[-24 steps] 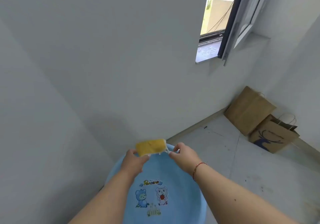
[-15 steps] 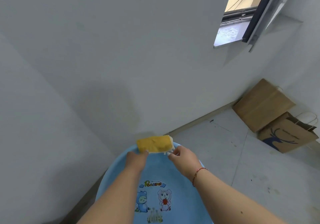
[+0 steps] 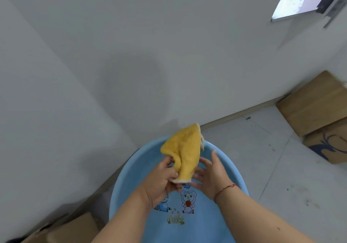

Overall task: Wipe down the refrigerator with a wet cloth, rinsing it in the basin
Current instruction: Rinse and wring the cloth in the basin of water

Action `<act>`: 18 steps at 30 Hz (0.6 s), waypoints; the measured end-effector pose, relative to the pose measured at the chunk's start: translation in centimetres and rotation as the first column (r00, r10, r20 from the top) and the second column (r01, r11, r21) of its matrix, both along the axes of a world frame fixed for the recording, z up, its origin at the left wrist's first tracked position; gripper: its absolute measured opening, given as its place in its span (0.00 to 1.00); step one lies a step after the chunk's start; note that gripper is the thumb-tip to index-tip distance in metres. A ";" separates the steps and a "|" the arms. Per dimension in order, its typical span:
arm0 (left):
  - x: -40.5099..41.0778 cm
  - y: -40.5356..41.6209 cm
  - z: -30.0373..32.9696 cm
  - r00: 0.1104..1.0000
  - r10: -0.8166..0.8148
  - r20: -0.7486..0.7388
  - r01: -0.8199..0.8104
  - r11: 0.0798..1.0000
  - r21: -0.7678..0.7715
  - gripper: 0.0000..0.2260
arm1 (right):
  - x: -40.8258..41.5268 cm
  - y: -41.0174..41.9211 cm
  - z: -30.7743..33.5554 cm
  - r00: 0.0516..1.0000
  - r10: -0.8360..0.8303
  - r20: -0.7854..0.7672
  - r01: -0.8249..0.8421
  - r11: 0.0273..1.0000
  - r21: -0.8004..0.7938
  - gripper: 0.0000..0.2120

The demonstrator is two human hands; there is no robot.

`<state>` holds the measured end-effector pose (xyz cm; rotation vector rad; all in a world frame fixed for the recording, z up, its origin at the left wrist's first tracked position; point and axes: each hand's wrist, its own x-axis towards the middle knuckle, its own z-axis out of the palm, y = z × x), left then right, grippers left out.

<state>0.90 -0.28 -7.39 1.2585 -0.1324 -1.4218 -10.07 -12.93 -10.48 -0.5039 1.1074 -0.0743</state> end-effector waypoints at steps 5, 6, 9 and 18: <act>0.7 4.3 -0.3 0.932 -0.340 0.124 0.314 0.931 0.188 0.11 | -0.9 0.7 0.3 0.986 -0.007 0.167 0.010 1.000 -0.014 0.23; 1.2 4.7 -0.7 0.927 -0.334 0.169 0.288 0.925 0.248 0.10 | -1.7 1.0 -0.1 0.990 -0.002 0.143 0.013 0.997 -0.074 0.22; 2.9 6.1 -3.0 0.929 -0.220 0.297 0.062 0.885 0.462 0.09 | -5.0 3.6 -1.4 0.959 0.172 -0.224 -0.225 0.945 -0.237 0.09; -4.3 7.8 -10.3 0.075 -0.904 0.421 0.094 0.426 0.900 0.35 | -5.2 4.9 -7.3 0.273 0.210 -0.939 -0.784 -0.517 -0.344 0.40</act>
